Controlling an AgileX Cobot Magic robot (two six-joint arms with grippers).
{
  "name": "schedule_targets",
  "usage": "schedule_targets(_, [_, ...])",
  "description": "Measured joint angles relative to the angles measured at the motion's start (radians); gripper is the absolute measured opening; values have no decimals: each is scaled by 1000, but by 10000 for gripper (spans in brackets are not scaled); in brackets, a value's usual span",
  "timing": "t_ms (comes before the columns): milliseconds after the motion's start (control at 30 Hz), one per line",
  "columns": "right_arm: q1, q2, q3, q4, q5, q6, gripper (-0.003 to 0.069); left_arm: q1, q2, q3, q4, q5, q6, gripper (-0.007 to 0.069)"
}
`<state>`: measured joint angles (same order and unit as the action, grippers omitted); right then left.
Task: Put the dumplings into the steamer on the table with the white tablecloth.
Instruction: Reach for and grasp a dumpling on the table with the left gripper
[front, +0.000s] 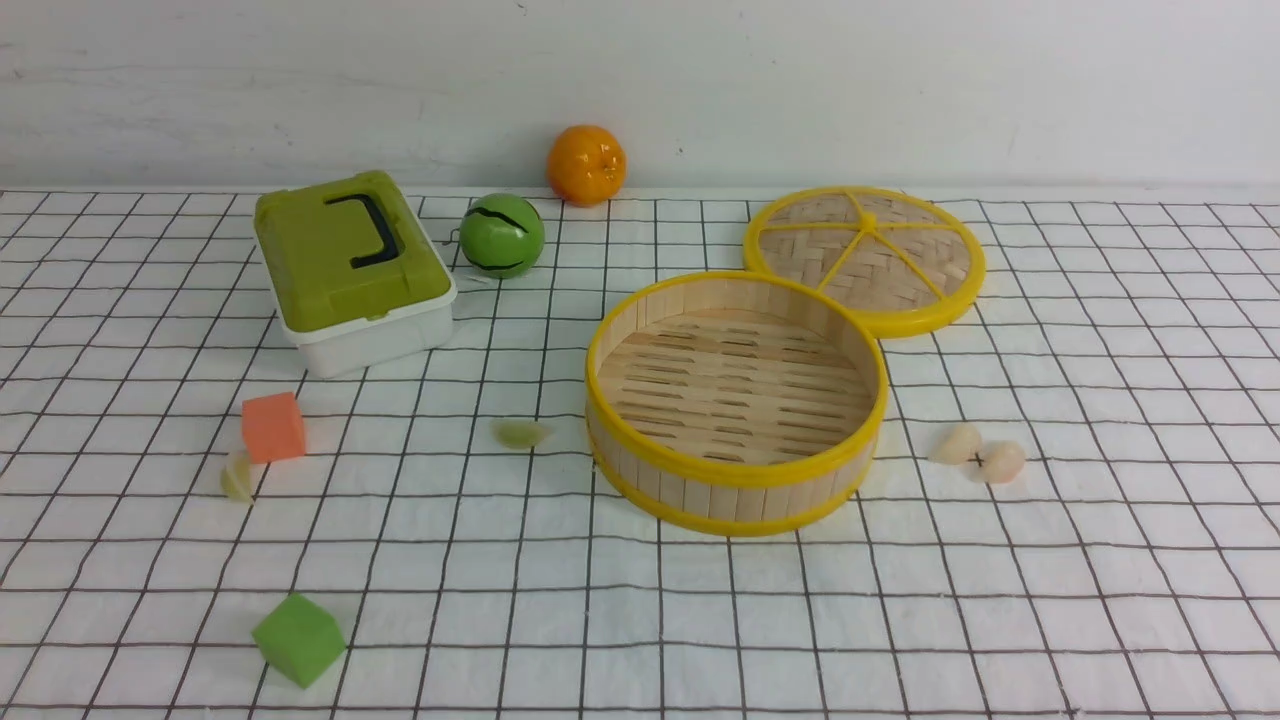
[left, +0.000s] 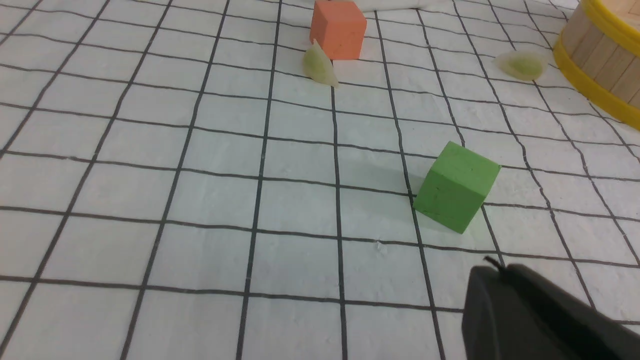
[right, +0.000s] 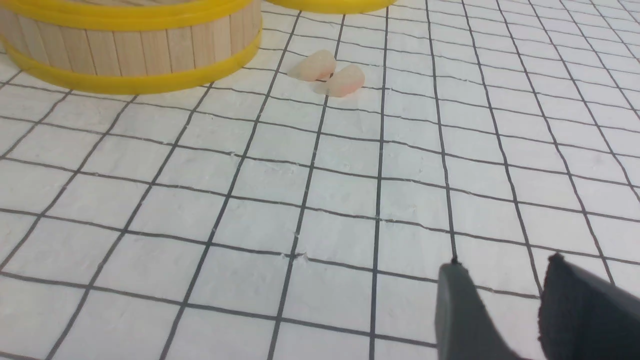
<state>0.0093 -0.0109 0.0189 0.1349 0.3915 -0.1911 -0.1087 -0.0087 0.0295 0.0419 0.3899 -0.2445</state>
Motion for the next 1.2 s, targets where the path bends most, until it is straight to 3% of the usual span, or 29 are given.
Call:
schedule_targets(867, [0,0,0,-2,0,0,240,0,0,0,8,-29,0,-1])
schedule_targets(1033, [0,0,0,-47,0,0,240,0,0,0,9,-156,0,1])
schedule_targets(1200, [0,0,0,-100,-5,0,240,0,0,0,16,-420,0,5])
